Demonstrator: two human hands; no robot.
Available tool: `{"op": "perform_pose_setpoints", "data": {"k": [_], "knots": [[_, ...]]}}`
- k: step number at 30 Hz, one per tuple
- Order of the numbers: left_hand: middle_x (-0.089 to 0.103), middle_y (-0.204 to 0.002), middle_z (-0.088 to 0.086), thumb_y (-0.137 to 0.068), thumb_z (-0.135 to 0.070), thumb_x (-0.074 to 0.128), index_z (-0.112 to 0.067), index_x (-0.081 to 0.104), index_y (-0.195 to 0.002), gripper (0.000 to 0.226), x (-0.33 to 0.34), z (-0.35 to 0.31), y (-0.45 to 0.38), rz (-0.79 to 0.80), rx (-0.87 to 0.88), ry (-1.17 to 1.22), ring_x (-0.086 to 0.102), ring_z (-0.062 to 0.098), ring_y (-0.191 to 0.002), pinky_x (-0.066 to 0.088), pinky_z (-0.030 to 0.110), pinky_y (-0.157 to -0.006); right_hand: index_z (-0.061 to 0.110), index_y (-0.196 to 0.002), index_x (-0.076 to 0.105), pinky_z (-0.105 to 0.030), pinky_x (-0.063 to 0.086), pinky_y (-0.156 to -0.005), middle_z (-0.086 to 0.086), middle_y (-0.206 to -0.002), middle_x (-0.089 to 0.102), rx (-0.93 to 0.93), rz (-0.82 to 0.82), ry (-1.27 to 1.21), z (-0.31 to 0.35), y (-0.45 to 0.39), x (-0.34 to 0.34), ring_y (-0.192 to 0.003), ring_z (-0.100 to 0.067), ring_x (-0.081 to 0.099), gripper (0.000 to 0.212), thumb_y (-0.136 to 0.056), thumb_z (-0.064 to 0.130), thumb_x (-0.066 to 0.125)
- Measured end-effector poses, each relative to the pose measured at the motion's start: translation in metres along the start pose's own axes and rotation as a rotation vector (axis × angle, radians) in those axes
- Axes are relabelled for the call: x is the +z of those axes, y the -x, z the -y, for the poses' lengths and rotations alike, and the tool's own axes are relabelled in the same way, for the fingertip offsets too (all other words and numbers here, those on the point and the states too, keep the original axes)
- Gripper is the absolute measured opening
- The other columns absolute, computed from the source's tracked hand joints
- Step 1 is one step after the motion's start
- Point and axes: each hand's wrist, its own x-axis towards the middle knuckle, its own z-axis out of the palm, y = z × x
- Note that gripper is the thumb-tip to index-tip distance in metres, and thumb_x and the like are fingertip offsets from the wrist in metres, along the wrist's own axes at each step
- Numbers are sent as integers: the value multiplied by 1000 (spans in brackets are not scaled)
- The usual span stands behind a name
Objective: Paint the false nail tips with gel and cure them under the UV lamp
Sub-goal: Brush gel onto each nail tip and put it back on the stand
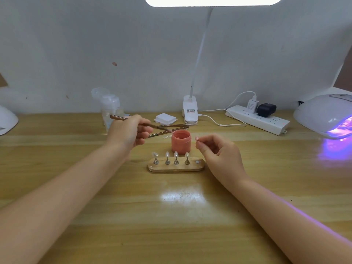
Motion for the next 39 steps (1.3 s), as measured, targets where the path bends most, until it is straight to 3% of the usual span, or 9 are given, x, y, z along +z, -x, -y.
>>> {"op": "perform_pose_setpoints", "data": {"k": [5,8,10,12,15,27,32,36,39], "knots": [[72,-76,0,-92,-15,55,-17,71,-92,16,3,15,39,142,458,-92,67,11,-70,53,21,-61,19,-89,70,-33,53,-77,6,-82,71,17,-4,9,0,0,0,-79,-10,65,9,-87,10,69],[72,-82,-3,-86,-22,57,-30,71,-92,17,1,25,65,225,596,-198,66,18,-72,55,30,-60,18,-90,71,-24,53,-78,8,-84,71,19,-5,9,-2,0,0,-79,-4,65,9,-87,10,69],[71,-83,-5,-85,-29,58,-35,69,-92,14,-1,30,77,269,667,-258,66,14,-69,54,26,-60,16,-90,71,-20,52,-77,8,-83,71,8,-1,10,-2,0,1,-78,-2,65,9,-87,8,69],[71,-83,-5,-84,-34,55,-32,68,-93,16,-1,34,82,277,727,-294,66,11,-70,53,25,-60,16,-89,71,-17,51,-75,9,-82,71,-8,-5,19,-3,0,2,-76,-2,65,9,-86,7,70],[71,-81,-4,-86,-33,53,-25,67,-96,18,1,39,86,260,797,-358,68,16,-74,54,37,-63,18,-88,71,-16,51,-74,10,-82,71,-23,-12,25,-2,0,2,-76,-2,65,11,-86,7,71],[67,-73,4,-86,-30,48,-21,63,-88,18,1,43,91,260,833,-365,64,22,-69,50,41,-62,18,-88,72,-10,47,-70,15,-79,69,-66,-26,53,-3,1,2,-75,1,64,11,-84,8,72],[70,-89,-21,-89,-31,50,-26,63,-99,17,4,43,90,253,829,-333,67,6,-81,54,24,-71,18,-88,73,-11,47,-70,15,-79,70,-63,-23,38,-2,1,2,-74,2,64,10,-84,9,72],[69,-82,-6,-87,-30,49,-20,65,-93,20,2,46,90,284,799,-336,67,16,-76,54,42,-67,17,-89,73,-18,52,-74,11,-81,71,-57,-32,36,-3,1,2,-76,-2,65,10,-84,9,73],[68,-82,-6,-89,-30,48,-21,64,-91,19,1,46,90,261,807,-296,67,15,-76,55,40,-67,18,-89,73,-24,54,-77,10,-82,72,-46,-28,22,-3,2,1,-78,-4,67,11,-84,9,72]]}}
